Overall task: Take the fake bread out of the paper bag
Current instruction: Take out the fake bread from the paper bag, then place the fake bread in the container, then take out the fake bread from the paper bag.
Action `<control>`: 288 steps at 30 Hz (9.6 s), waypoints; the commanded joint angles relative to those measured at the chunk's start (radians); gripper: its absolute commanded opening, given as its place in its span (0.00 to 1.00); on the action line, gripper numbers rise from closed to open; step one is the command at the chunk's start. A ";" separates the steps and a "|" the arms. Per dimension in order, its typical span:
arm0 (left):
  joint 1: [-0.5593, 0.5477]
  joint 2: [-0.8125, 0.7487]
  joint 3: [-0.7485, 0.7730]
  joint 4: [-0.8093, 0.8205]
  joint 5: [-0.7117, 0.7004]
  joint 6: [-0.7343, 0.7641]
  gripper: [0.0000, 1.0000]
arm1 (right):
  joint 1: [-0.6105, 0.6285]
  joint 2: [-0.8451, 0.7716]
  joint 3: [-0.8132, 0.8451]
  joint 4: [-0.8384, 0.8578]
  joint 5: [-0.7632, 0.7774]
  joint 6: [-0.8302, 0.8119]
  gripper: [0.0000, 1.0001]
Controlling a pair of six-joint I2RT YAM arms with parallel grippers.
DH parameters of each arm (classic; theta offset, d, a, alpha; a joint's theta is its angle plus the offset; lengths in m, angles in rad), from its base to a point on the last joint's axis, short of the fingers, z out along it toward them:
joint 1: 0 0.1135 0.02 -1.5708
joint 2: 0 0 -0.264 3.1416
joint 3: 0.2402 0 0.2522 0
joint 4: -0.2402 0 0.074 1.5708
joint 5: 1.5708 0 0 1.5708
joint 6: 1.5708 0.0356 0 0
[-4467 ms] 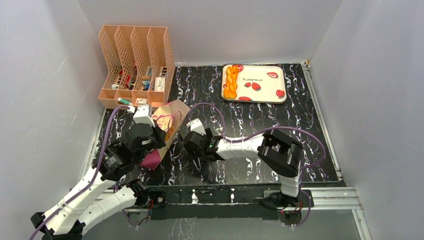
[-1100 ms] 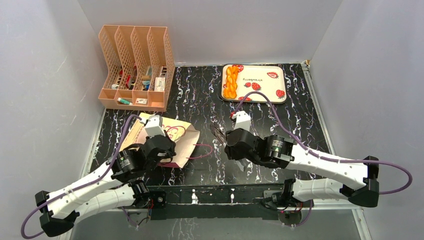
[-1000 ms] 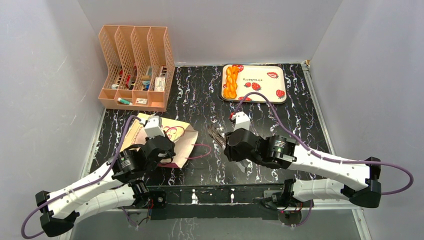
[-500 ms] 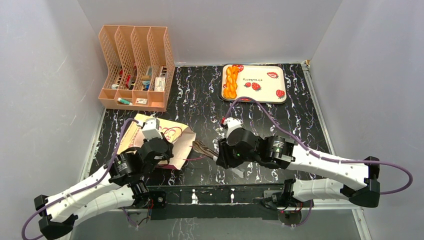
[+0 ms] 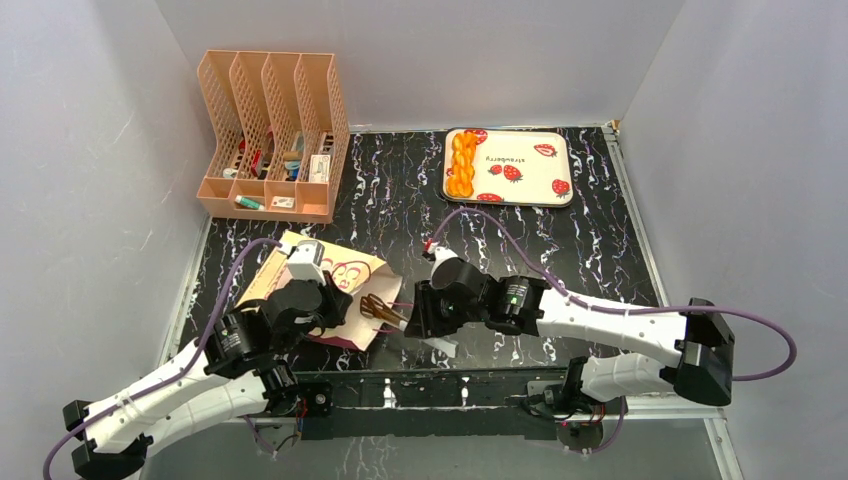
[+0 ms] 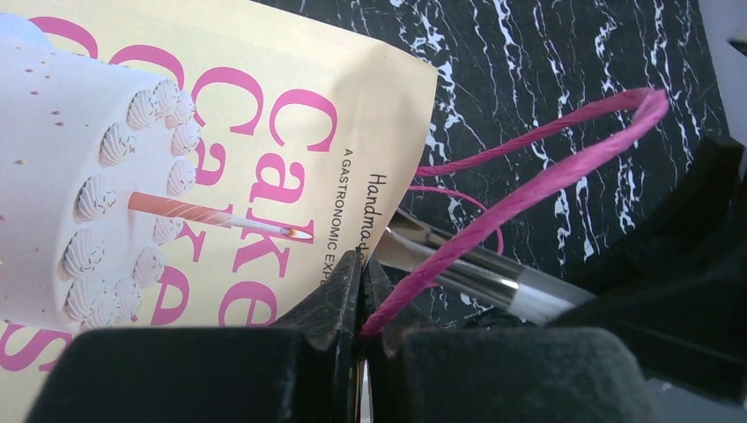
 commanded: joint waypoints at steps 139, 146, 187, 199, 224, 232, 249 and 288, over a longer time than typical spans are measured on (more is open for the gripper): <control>-0.003 0.168 0.047 0.032 -0.065 0.079 0.00 | -0.595 -0.209 0.123 -0.007 -0.053 0.111 0.00; -0.003 0.243 0.109 0.129 0.210 0.259 0.00 | -0.852 -0.048 0.155 0.188 -0.132 0.082 0.00; -0.004 0.560 0.301 0.222 0.630 0.429 0.00 | -1.136 0.747 0.339 0.836 -0.241 0.249 0.00; -0.003 0.517 0.267 0.222 0.591 0.398 0.00 | -1.147 0.692 0.214 0.778 -0.253 0.234 0.33; -0.003 0.542 0.255 0.244 0.595 0.409 0.00 | -1.168 0.529 0.120 0.714 -0.304 0.194 0.38; -0.003 0.524 0.234 0.253 0.583 0.392 0.00 | -1.168 0.437 0.053 0.676 -0.305 0.169 0.38; -0.003 0.548 0.200 0.334 0.595 0.389 0.00 | -1.199 0.100 -0.060 0.458 -0.321 0.078 0.34; 0.129 0.681 0.285 0.500 0.573 0.368 0.00 | -1.083 -0.664 -0.020 -0.550 -0.513 -0.164 0.29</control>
